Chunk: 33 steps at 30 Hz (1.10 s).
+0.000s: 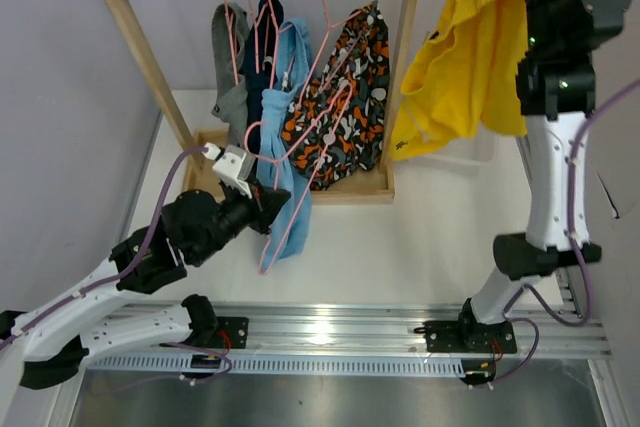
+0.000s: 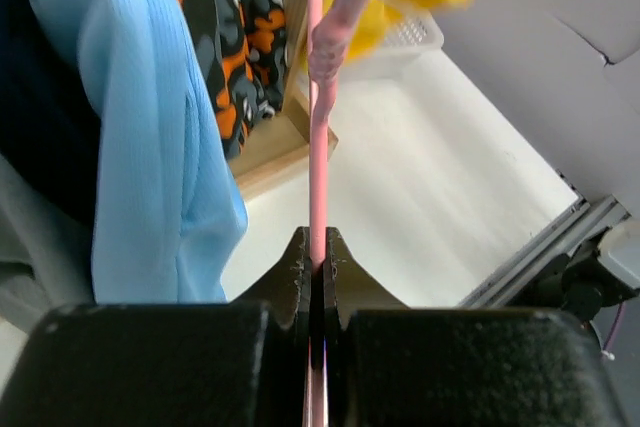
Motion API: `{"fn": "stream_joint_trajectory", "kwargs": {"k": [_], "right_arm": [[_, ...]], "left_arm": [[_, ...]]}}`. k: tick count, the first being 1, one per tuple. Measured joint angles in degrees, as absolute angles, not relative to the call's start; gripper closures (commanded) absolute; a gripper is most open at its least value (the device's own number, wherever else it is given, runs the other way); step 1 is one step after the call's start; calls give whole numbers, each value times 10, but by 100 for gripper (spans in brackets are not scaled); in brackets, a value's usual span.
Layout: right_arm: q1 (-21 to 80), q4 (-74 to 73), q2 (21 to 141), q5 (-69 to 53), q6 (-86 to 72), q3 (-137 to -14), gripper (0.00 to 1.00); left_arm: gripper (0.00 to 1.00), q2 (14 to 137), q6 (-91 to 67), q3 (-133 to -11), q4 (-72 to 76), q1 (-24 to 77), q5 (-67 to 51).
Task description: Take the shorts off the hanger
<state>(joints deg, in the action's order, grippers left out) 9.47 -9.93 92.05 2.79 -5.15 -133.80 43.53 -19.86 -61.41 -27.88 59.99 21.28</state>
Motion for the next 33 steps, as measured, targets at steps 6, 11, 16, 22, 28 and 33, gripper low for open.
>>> {"fn": "stream_joint_trajectory", "kwargs": {"k": [6,11,16,22,28,33], "right_arm": [[49,-15,1102,15,-73,-1417,100],[39,54,1115,15,-102,-1179,88],[43,28,1110,63,-166,-917,1],[51,-70,985,168,-247,-784,0],[119,-61,605,226,-264,-600,1],[130,-73,422,230,-272,-536,1]], "left_arm": [[100,427,-229,-563,-278,608,213],[100,427,-236,-550,-278,609,217],[100,458,-234,-574,-289,610,237],[100,586,-203,-722,-312,610,260],[100,740,-153,-925,-326,610,291],[100,866,-114,-1093,-348,603,324]]}}
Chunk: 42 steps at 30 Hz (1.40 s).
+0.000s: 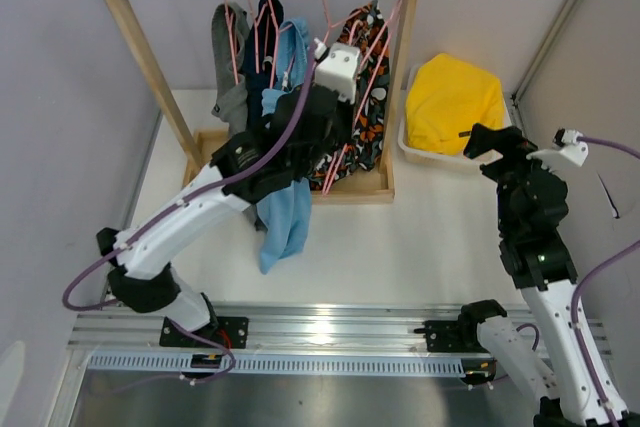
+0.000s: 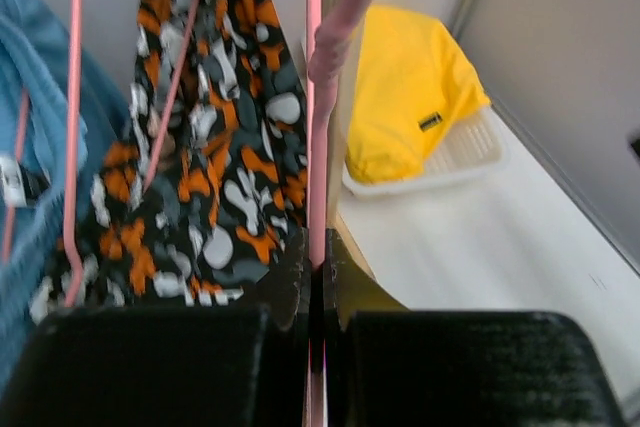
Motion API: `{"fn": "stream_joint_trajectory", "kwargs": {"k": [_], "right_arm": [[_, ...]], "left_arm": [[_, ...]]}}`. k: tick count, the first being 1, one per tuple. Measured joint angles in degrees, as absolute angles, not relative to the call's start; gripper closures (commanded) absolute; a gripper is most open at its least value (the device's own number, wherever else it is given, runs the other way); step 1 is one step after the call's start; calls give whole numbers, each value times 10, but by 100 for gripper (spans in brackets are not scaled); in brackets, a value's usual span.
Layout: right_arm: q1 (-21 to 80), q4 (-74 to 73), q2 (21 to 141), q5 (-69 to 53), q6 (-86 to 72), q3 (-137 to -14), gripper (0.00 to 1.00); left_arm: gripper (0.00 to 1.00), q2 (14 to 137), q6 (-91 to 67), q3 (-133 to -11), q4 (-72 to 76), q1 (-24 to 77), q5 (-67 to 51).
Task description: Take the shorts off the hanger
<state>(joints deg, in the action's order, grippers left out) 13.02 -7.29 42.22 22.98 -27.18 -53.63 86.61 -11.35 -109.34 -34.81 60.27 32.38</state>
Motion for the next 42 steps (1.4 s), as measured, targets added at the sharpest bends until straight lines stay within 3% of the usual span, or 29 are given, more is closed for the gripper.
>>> {"fn": "stream_joint_trajectory", "kwargs": {"k": [10,19,30,34,42], "right_arm": [[134,-198,307,155,-285,-482,1],[135,-226,262,105,-287,-445,1],[136,-236,243,79,-290,-415,1],[136,-238,243,73,-290,-412,1],[136,-250,237,61,-290,-411,0]], "left_arm": [[100,1109,-64,-1402,-392,534,339],[100,1156,-49,-1423,-318,451,293],[100,1196,-44,-1442,-220,450,236],[88,1223,-51,-1442,-215,450,214],[80,1265,-72,-1441,-220,443,182]]}}
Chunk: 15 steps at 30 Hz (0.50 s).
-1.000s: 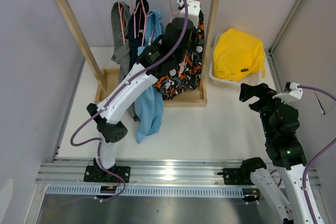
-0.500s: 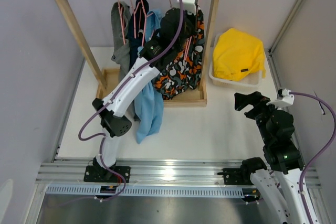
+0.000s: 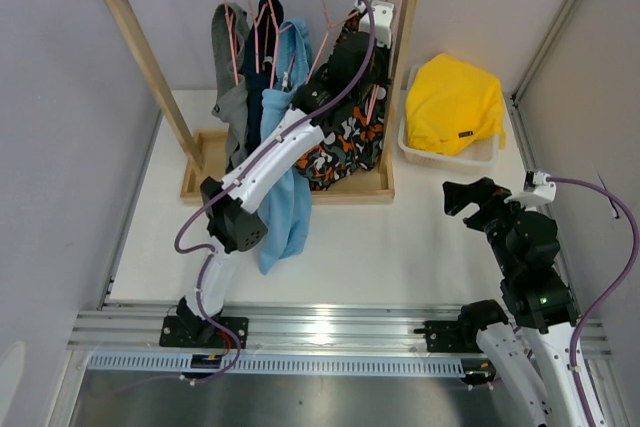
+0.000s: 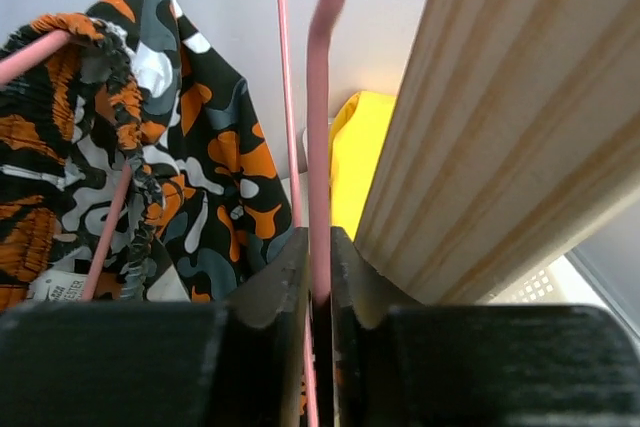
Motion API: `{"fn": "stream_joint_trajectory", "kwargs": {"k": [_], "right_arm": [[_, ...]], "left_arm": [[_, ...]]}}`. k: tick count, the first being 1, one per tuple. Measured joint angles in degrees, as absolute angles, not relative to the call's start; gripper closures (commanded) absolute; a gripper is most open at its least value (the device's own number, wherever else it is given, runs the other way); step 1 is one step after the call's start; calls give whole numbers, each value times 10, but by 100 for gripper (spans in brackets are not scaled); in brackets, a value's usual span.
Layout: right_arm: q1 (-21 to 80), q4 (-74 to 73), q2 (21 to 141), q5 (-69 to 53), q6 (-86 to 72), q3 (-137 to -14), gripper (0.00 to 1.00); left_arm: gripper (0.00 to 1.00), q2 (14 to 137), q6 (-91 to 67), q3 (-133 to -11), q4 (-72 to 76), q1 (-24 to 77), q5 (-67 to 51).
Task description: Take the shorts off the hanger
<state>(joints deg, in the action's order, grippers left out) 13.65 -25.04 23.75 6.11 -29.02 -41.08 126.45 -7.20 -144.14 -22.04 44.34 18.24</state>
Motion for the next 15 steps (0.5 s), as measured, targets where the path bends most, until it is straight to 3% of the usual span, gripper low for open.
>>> {"fn": "stream_joint_trajectory", "kwargs": {"k": [3,4,7,11,15], "right_arm": [[136,-250,237,57,-293,-410,1],[136,-250,237,55,-295,-409,1],[137,-250,237,51,-300,-405,1],[139,-249,240,47,-305,-399,1],[144,-250,240,44,-309,-394,1]], "left_arm": [[55,1258,-77,-1432,-218,441,175],[42,1248,-78,-1417,-217,441,175],[23,1199,-80,-1350,-221,442,177],[4,1124,-80,-1285,-240,461,177],[1,1034,-80,-1245,-263,496,176]]}}
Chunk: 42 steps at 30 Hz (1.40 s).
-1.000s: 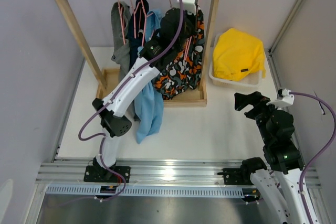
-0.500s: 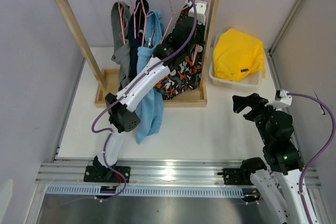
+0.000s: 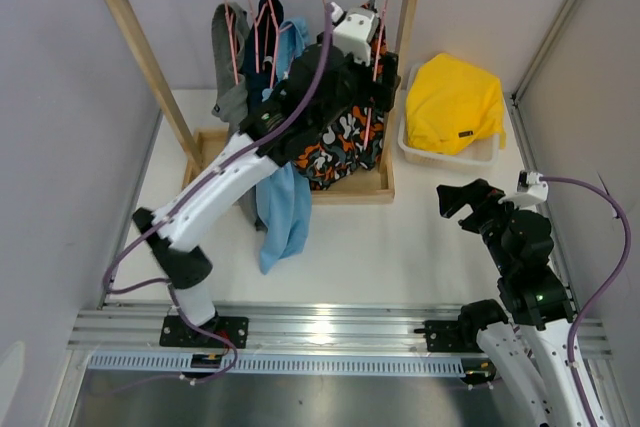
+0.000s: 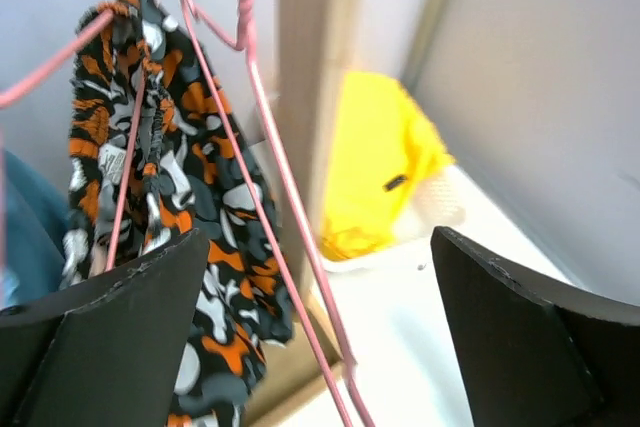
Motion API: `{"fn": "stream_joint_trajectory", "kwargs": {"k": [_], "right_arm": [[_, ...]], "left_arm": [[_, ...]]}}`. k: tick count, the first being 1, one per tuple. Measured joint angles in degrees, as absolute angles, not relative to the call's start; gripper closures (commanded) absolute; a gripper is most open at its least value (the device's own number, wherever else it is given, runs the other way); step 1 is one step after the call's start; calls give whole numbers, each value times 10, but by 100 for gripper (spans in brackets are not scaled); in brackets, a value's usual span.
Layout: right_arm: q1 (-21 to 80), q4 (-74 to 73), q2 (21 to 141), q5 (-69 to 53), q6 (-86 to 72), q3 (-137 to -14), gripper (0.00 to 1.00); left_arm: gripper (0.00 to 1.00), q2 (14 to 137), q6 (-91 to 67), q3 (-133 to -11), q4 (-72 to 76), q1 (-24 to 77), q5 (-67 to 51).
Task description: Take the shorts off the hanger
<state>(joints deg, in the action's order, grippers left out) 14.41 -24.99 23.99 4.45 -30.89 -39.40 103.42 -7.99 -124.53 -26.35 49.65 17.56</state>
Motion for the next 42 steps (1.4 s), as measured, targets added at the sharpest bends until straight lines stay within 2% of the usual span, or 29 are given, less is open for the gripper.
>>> {"fn": "stream_joint_trajectory", "kwargs": {"k": [7,12,23,31,34,42], "right_arm": [[151,-249,240,44,-316,-392,0],[159,-249,240,42,-320,-392,1],[172,-263,230,46,-328,-392,1],[172,-285,211,54,-328,-392,0],[172,-294,208,57,-328,-392,1],[172,-298,206,58,-328,-392,0]], "left_arm": [[1,829,-67,-1131,-261,517,195],[1,775,-50,-1106,-248,487,221],[1,854,-38,-1087,-243,434,206],[2,924,-37,-1154,-250,414,199],[4,943,-34,-1180,-251,409,199],[21,982,-35,-1192,-264,392,197]]}}
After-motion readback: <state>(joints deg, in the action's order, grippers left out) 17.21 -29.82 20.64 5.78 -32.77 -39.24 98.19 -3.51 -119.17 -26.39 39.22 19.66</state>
